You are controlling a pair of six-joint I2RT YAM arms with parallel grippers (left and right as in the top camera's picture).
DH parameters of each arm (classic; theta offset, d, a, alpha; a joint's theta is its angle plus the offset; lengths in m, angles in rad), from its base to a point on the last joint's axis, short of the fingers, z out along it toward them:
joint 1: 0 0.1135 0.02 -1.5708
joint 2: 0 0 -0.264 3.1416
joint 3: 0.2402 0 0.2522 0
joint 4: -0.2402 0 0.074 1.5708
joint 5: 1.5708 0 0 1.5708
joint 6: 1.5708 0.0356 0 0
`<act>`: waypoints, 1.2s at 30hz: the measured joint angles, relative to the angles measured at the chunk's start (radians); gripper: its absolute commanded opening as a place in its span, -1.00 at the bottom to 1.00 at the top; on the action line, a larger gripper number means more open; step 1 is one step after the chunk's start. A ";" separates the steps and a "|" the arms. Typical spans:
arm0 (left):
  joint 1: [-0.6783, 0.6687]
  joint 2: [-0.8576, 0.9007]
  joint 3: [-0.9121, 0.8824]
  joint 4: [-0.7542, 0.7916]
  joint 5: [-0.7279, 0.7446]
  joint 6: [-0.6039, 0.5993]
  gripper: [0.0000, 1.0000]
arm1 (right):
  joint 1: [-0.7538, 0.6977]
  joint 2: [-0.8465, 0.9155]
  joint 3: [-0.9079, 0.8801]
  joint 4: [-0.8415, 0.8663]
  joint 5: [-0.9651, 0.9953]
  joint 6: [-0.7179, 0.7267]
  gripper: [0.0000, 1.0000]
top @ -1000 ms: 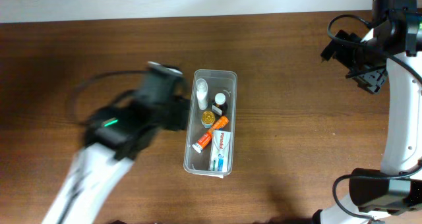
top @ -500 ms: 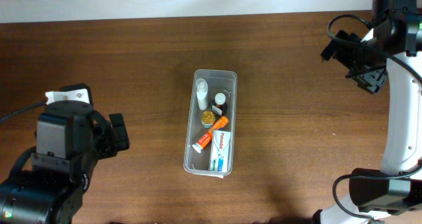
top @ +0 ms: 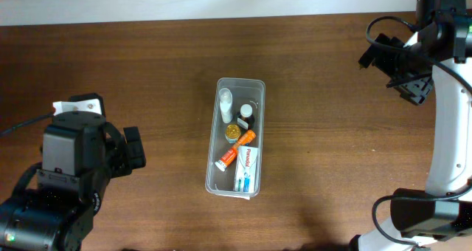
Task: Pack container
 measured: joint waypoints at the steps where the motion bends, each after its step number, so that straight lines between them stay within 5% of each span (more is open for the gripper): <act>1: 0.000 0.000 0.000 0.000 0.000 0.000 0.99 | 0.000 0.000 0.000 0.000 0.000 0.001 0.97; 12: 0.000 0.000 0.000 0.000 0.001 0.000 0.99 | 0.000 -0.033 -0.002 0.036 0.051 -0.004 0.97; 23: 0.000 0.000 0.000 0.000 0.003 0.000 0.99 | 0.042 -0.372 -0.055 0.216 0.262 -0.131 0.97; 29: 0.000 0.000 -0.001 -0.002 0.003 0.000 0.99 | 0.168 -0.644 -0.372 0.457 0.284 -0.332 0.97; 36: 0.000 0.000 -0.002 -0.003 0.004 0.000 0.99 | 0.189 -0.961 -0.934 0.739 0.263 -0.394 0.97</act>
